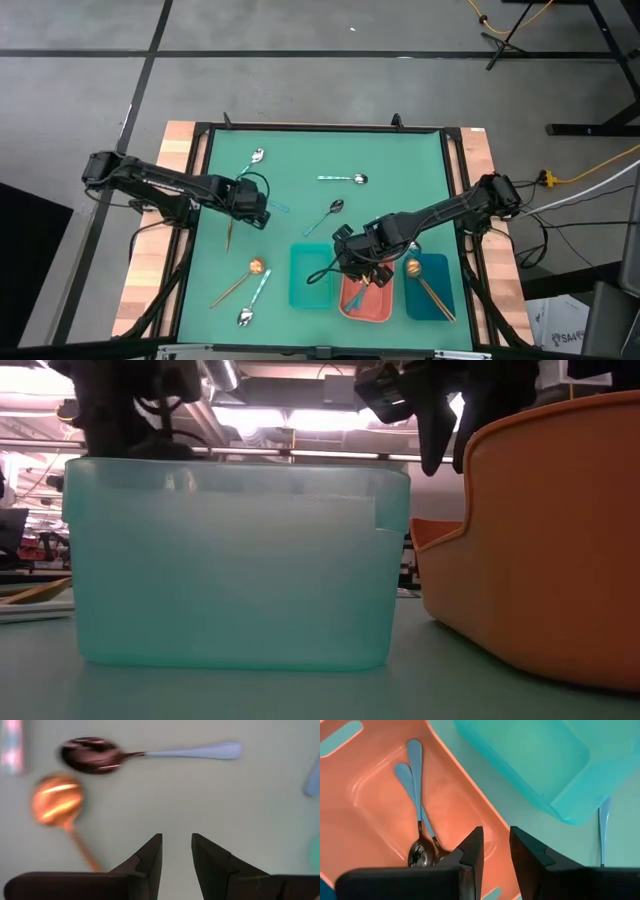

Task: Sort silverware by color (type)
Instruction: Put the golden spoon into the blue bin

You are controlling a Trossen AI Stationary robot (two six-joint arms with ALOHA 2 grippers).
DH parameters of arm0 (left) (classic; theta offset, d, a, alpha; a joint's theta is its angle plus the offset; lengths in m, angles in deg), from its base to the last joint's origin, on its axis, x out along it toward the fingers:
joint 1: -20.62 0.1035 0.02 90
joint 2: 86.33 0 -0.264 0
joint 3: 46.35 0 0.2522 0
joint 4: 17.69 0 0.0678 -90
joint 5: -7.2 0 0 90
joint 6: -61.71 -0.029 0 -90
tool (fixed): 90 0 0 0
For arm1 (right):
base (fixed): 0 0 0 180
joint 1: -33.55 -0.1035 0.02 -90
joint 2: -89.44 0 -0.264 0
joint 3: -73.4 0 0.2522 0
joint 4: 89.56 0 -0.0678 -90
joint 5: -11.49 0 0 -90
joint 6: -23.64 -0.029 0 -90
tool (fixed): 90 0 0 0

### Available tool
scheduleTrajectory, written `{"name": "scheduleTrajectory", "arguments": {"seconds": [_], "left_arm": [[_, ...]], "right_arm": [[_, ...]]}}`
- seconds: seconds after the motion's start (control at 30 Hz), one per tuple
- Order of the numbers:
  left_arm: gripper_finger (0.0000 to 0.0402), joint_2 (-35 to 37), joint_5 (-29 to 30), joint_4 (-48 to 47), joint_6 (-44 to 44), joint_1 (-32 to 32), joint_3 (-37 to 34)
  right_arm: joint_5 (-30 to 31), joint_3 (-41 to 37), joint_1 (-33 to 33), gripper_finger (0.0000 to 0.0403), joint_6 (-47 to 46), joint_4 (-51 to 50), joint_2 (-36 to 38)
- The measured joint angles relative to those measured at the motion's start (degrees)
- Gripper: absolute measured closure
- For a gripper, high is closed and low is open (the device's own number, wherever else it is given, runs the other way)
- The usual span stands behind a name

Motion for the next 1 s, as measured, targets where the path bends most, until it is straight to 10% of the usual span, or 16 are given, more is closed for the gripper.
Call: {"name": "scheduleTrajectory", "arguments": {"seconds": [0.33, 1.0], "left_arm": [[0.0303, 0.8, 3.6, -14.0, 5.5, 0.0, 0.0], [0.0303, 0.6, 3.8, -3.6, 11.4, 0.0, -11.5]], "right_arm": [[0.0, 0.0, 0.0, 0.032, -0.1, 0.2, 0.0], [0.0, 0.0, 0.0, 0.032, -0.1, 0.2, 0.0]]}}
